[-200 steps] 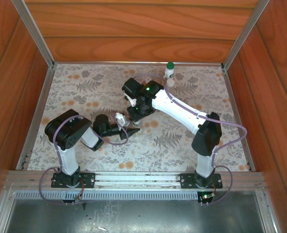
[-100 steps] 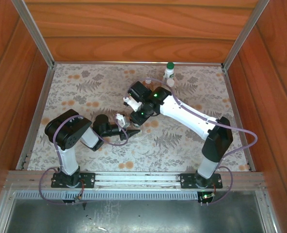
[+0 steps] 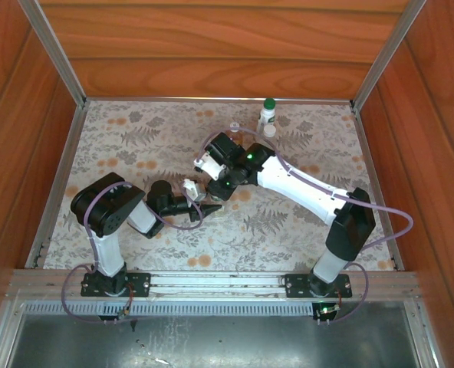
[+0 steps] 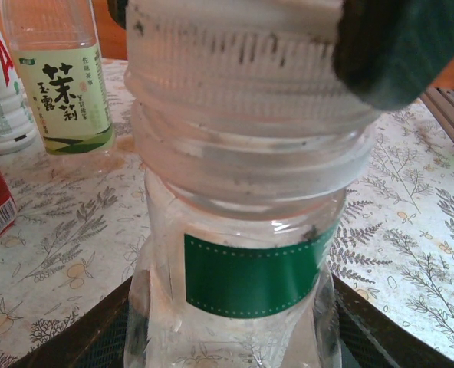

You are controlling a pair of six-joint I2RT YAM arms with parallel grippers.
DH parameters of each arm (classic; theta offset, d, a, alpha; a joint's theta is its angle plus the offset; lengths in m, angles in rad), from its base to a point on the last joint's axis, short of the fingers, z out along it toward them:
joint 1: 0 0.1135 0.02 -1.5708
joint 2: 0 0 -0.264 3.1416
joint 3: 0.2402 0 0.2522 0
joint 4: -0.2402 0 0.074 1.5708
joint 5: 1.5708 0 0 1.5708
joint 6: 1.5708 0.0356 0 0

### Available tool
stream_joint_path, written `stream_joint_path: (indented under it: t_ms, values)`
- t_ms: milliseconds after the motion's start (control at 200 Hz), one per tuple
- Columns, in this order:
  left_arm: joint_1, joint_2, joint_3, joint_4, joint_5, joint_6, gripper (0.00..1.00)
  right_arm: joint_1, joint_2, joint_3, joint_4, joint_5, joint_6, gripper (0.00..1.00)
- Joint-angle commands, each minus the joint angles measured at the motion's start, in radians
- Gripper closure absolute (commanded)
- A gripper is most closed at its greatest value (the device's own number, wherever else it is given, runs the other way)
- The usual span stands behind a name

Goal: Screw on the bottle caps

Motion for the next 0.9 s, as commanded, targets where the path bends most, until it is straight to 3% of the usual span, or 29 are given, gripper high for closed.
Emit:
stream_joint_path:
  t_ms: [0, 160, 420, 560, 745, 894]
  values:
    - [0.011, 0.011, 0.009, -0.07, -0.016, -0.037, 0.47, 0.027, 0.009, -0.043, -0.07, -0.038, 0.039, 0.62]
    - [0.011, 0.011, 0.01, -0.072, -0.016, -0.036, 0.47, 0.03, 0.041, 0.001, -0.107, 0.01, 0.191, 0.66]
    - [0.011, 0.01, 0.011, -0.074, -0.018, -0.032, 0.47, 0.041, 0.105, 0.087, -0.22, 0.131, 0.489, 0.62]
    - [0.011, 0.013, 0.011, -0.075, -0.017, -0.031, 0.47, 0.046, 0.048, 0.072, -0.146, 0.132, 0.44, 0.5]
    - [0.011, 0.008, 0.008, -0.075, -0.02, -0.029, 0.47, 0.044, -0.096, 0.017, 0.01, 0.044, 0.327, 0.26]
    - [0.012, 0.01, 0.008, -0.076, -0.018, -0.029, 0.47, 0.024, -0.128, 0.003, 0.005, 0.067, 0.311, 0.22]
